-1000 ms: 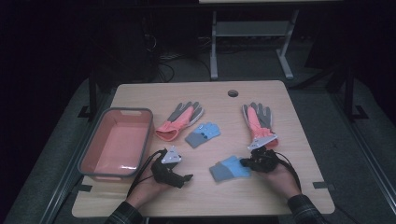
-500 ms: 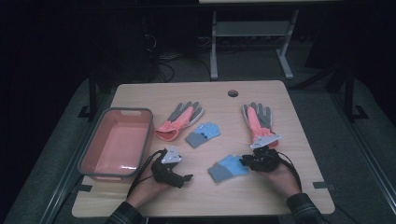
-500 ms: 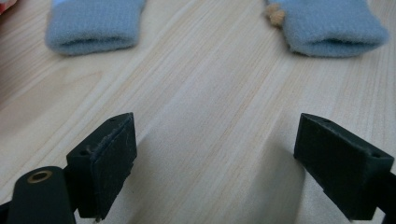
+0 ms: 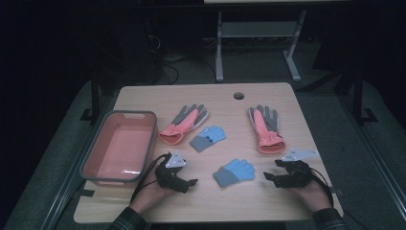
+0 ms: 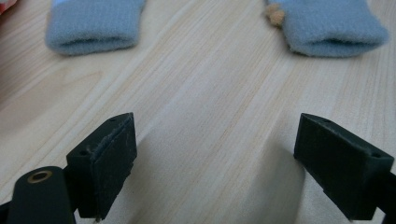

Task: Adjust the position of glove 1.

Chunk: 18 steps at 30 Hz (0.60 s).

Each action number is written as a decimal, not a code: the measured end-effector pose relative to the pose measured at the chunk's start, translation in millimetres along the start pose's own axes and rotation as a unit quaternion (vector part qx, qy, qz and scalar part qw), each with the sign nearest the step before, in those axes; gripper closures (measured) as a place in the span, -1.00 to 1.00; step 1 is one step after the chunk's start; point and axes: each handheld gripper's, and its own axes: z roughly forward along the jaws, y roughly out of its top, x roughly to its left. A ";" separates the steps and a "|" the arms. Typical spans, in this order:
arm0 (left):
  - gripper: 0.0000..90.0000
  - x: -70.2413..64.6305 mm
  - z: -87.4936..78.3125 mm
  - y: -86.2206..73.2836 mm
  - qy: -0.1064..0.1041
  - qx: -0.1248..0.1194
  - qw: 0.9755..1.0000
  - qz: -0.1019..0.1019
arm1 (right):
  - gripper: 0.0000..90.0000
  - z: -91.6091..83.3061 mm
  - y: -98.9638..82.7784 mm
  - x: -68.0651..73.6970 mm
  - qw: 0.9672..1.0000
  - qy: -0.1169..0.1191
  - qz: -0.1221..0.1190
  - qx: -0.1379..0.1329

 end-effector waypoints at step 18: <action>-0.72 0.0 0.0 0.0 0.000 0.000 1.000 0.000 | -0.77 2.0 -24.9 -11.0 0.999 -0.049 0.008 -0.001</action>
